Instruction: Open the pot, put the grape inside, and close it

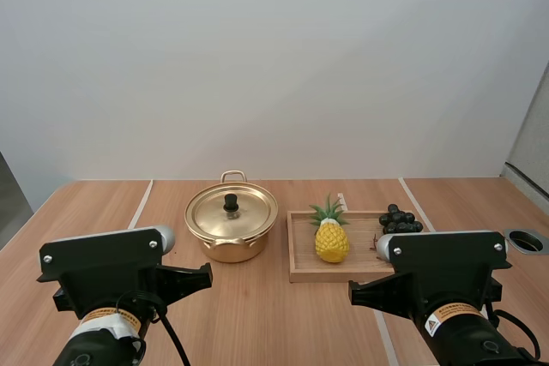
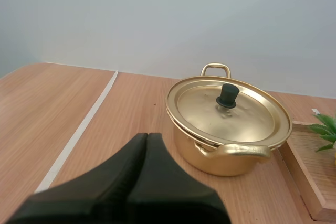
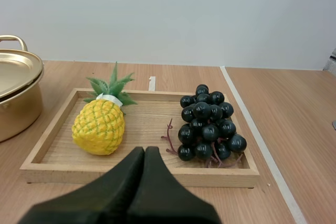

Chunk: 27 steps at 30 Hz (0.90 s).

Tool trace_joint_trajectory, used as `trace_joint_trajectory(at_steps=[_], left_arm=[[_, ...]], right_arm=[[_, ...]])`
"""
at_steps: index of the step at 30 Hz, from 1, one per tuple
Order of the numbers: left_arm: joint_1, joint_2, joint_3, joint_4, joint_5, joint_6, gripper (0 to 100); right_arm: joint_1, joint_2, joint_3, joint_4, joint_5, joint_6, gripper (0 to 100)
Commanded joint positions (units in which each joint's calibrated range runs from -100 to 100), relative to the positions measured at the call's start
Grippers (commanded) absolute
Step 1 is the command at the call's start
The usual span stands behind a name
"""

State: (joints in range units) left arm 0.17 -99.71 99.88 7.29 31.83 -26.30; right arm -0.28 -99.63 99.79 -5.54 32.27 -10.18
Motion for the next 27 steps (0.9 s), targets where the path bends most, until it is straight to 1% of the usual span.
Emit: trace_joint_trajectory(at_steps=[1,15,17,19,23,25,27], left_arm=[[-1.67,-0.29,0.12,-0.74,-10.38,-0.52,0],[-1.67,-0.29,0.12,-0.74,-10.38,-0.52,0],[-1.67,-0.29,0.12,-0.74,-10.55,-0.52,0],[-1.67,-0.29,0.12,-0.45,-11.46,-0.18,0],[-1.67,-0.29,0.12,5.57,-19.70,6.24,0],[-1.67,-0.29,0.12,9.40,-25.57,11.64,0],[-1.67,-0.29,0.12,9.79,-33.35,15.66,0]], right_arm=[[-0.21,-0.37,0.21,2.32,-7.14,0.07,0],[-0.21,-0.37,0.21,3.01,-7.14,0.07,0],[-0.21,-0.37,0.21,3.11,-8.86,0.07,0],[-0.21,-0.37,0.21,2.60,-14.09,-0.18,0],[-0.21,-0.37,0.21,-4.72,-24.36,-0.30,0],[-0.21,-0.37,0.21,-11.05,-28.54,-0.86,0],[-0.21,-0.37,0.21,-17.40,-31.65,-3.49,0]])
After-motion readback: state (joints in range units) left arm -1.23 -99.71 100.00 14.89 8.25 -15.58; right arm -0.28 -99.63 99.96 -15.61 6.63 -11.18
